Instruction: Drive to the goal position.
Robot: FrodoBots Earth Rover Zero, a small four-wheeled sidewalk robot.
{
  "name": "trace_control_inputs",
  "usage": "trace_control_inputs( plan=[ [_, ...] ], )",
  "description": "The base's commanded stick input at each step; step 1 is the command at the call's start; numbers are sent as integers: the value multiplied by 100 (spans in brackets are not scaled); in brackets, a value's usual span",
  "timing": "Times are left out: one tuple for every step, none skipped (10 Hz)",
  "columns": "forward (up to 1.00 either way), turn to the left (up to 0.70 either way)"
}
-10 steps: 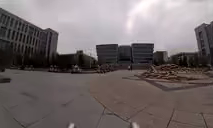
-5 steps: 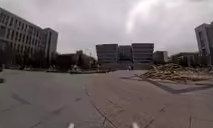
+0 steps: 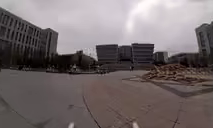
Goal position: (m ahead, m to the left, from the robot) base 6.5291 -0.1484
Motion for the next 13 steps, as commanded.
trace_control_inputs(
  plan=[
    [70,0],
    [70,0],
    [70,0],
    [70,0],
    [70,0],
    [70,0],
    [70,0],
    [70,0],
    [70,-19],
    [70,-27],
    [70,-17],
    [70,0],
    [70,0]
  ],
)
